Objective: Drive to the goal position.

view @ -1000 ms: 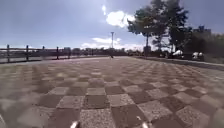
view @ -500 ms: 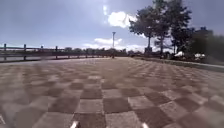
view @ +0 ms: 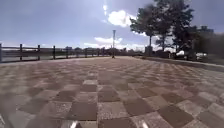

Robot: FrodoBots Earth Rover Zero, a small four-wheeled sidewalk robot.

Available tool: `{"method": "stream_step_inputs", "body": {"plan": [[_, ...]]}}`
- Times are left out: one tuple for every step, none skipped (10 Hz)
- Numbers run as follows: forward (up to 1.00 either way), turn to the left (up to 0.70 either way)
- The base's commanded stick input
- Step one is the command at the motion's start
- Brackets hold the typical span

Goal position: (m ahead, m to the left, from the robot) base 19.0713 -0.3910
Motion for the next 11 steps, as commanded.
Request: {"method": "stream_step_inputs", "body": {"plan": [[1.00,0.00],[1.00,0.00],[1.00,0.00],[1.00,0.00],[1.00,0.00],[1.00,0.00],[1.00,0.00],[1.00,0.00],[1.00,0.00],[1.00,-0.17],[1.00,-0.40]]}}
